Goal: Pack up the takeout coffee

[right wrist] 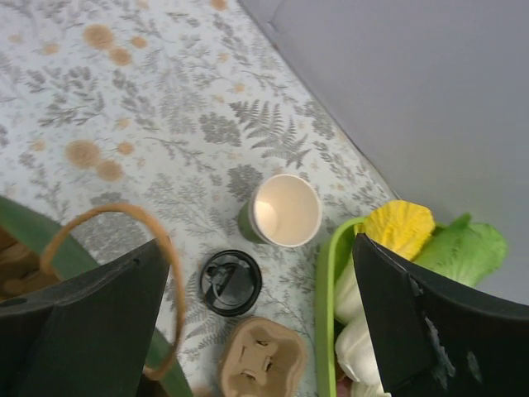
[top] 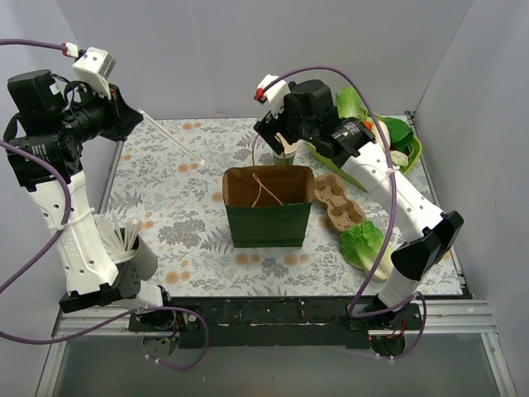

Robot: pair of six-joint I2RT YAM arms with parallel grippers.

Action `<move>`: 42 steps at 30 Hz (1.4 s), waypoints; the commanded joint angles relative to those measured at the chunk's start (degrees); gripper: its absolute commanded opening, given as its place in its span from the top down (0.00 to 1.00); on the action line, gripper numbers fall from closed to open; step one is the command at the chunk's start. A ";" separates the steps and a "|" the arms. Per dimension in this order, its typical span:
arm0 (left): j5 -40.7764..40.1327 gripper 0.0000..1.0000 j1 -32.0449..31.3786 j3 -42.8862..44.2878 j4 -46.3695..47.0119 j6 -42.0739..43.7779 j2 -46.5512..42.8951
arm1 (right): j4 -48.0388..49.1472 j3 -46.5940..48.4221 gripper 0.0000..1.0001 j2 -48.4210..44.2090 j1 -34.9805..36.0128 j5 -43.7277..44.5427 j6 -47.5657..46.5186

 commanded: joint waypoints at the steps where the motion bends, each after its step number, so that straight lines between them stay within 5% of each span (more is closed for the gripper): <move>1: 19.37 1.00 -0.44 -3.38 8.86 -8.97 -2.34 | 5.29 4.42 0.02 -0.53 -2.95 6.89 -0.65; 12: 30.74 1.00 -0.79 -3.66 18.54 -18.30 -1.02 | 7.93 -1.03 0.02 -4.31 -5.23 10.14 -2.41; 36: 16.67 0.99 -11.08 -18.51 24.53 -14.53 4.17 | 3.89 -2.08 0.02 -5.10 -5.59 -0.93 -1.18; 38: 17.55 0.71 -11.08 -18.69 24.62 -14.17 3.55 | 3.63 -2.08 0.02 -5.45 -5.68 -1.20 -1.27; 42: 19.84 0.36 -10.64 -21.40 30.03 -14.95 0.13 | 2.40 -2.34 0.02 -6.15 -5.59 -5.83 -1.53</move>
